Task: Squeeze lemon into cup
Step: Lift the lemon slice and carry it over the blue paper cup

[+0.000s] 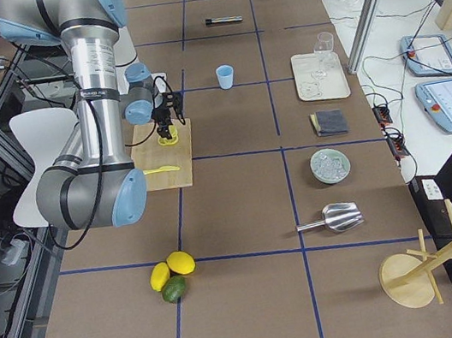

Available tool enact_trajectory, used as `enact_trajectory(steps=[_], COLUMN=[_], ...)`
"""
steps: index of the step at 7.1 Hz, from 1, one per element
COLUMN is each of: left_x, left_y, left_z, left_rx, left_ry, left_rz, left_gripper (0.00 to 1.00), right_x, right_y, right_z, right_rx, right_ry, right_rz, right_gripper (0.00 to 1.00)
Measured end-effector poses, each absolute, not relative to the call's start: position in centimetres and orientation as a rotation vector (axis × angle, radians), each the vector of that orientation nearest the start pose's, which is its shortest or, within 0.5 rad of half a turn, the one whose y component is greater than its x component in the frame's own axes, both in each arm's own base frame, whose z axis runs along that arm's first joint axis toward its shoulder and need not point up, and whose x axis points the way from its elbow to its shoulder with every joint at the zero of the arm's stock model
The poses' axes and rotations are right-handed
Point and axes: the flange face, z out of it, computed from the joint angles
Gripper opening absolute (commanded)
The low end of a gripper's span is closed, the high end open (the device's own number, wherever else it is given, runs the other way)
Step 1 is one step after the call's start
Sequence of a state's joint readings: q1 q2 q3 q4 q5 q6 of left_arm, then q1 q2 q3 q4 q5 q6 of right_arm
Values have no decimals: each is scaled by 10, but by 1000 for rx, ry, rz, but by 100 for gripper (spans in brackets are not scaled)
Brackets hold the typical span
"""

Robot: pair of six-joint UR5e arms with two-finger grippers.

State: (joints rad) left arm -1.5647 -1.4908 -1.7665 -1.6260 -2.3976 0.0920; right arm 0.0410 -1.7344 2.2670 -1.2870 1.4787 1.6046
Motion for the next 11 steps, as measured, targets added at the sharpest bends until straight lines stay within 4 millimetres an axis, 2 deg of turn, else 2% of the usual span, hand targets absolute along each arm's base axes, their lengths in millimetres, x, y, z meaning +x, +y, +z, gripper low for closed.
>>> enact_trajectory(steps=[2, 3, 4, 6, 8, 10, 11], left_x=[-57, -57, -57, -58, -58, -58, -58], left_y=[-461, -459, -457, -456, -455, -452, -450], left_z=[593, 595, 595, 596, 596, 598, 597], left_rx=[191, 188, 187, 187, 186, 182, 184], left_ry=[818, 818, 818, 818, 818, 819, 819], left_rz=[161, 160, 160, 159, 158, 156, 157], left_gripper=[100, 100, 100, 100, 100, 100, 100], right_x=[-402, -406, -417, -448, -481, -512, -529], right_y=[-167, -173, -181, -207, -258, -323, -348], right_z=[368, 354, 332, 269, 214, 172, 151], right_rx=[96, 98, 93, 93, 90, 96, 98], right_ry=[-836, -850, -852, -855, -861, -866, -871], right_rz=[126, 138, 151, 189, 255, 324, 347], right_gripper=[64, 64, 64, 65, 65, 66, 66])
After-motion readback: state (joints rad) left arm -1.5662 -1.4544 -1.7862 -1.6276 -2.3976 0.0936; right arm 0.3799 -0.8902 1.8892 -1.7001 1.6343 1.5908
